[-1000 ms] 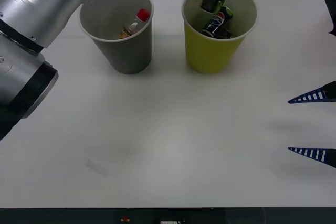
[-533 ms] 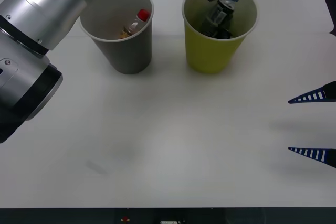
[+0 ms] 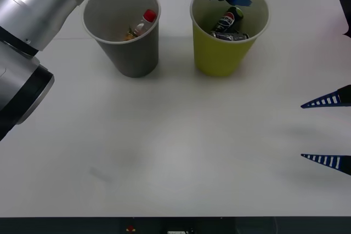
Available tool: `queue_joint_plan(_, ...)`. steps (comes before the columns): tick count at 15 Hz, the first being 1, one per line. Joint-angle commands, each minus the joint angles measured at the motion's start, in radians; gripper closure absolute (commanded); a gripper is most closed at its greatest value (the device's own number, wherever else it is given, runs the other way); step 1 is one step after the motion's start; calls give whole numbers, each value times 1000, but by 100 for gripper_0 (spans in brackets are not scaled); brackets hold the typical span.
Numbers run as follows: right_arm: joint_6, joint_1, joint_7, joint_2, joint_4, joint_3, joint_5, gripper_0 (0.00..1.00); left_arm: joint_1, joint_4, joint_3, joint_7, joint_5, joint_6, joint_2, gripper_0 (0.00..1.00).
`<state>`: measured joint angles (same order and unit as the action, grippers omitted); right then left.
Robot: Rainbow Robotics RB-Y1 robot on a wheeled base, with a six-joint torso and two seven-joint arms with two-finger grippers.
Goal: Put the can into the green bin and the plastic bottle into the gray bin
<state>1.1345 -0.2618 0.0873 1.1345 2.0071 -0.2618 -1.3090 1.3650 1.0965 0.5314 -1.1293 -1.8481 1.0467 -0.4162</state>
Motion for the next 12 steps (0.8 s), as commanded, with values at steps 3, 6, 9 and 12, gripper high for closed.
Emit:
queue_joint_plan(3,0,0,0,0,0,0,0,0,-164,229,-70,29,27,19,-102,0)
queue_joint_plan(6,0,0,0,0,0,0,0,0,-279,358,-179,115,64,107,-156,0)
queue_joint_plan(9,0,0,0,0,0,0,0,0,-409,471,-245,232,175,125,-239,0)
queue_joint_plan(12,0,0,0,0,0,0,0,0,-540,575,-298,335,242,125,-316,0)
